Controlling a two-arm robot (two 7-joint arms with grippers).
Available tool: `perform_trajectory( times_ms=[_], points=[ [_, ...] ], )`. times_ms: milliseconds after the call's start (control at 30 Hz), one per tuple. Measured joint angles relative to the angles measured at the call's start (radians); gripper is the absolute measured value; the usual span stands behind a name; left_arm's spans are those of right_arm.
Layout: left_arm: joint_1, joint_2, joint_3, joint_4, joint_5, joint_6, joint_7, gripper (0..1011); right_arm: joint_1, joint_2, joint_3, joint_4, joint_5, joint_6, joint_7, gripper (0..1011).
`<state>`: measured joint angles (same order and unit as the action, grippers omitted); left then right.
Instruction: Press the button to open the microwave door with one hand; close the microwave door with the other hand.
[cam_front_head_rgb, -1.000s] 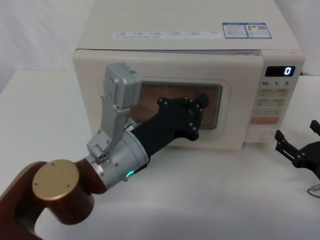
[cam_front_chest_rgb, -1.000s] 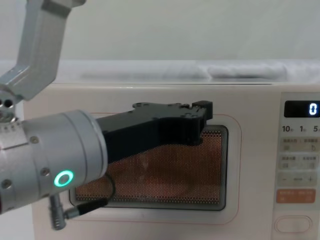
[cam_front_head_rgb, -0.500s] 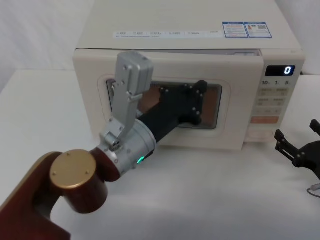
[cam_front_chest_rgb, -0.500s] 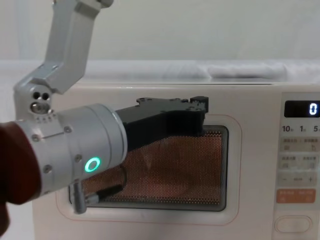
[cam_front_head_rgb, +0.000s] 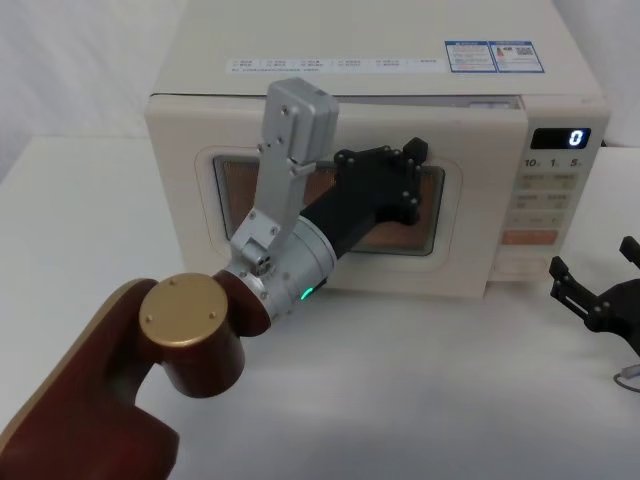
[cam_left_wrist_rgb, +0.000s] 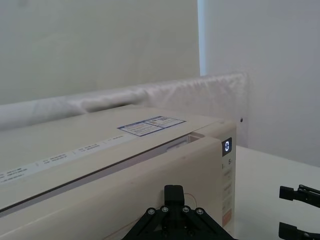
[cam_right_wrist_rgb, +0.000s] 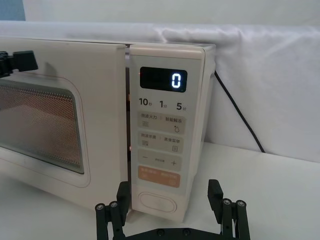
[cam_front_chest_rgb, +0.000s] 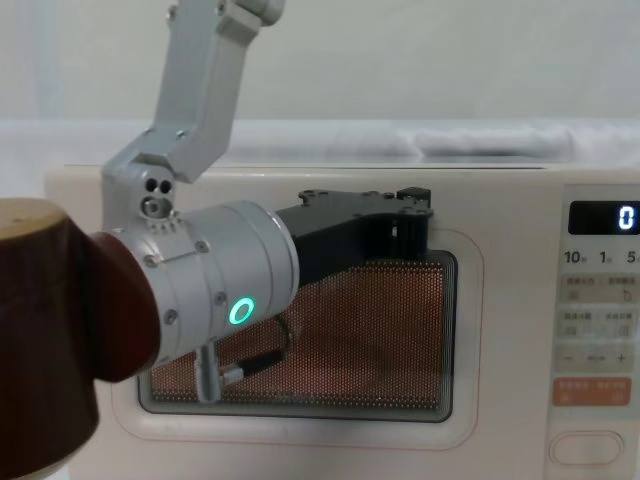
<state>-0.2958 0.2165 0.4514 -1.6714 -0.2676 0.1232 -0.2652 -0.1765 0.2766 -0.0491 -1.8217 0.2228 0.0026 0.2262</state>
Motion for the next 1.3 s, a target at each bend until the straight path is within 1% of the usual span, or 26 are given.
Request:
perform_trajectory(
  times_ms=[133,400,767,1300],
  points=[
    [-0.021,-0.017,0.001,0.033,0.012,0.000,-0.005,0,0.000,0.000,0.000,0.000,0.000,0.000,0.000,1002],
    [-0.045,-0.035,-0.001,0.082,0.030,-0.002,-0.014,0,0.000,0.000,0.000,0.000,0.000,0.000,0.000,1002],
    [-0.051,-0.050,-0.006,0.101,0.045,-0.009,-0.016,0,0.000,0.000,0.000,0.000,0.000,0.000,0.000,1002],
    [-0.051,-0.074,-0.027,0.111,0.066,-0.005,0.008,0,0.000,0.000,0.000,0.000,0.000,0.000,0.000,1002]
  ],
)
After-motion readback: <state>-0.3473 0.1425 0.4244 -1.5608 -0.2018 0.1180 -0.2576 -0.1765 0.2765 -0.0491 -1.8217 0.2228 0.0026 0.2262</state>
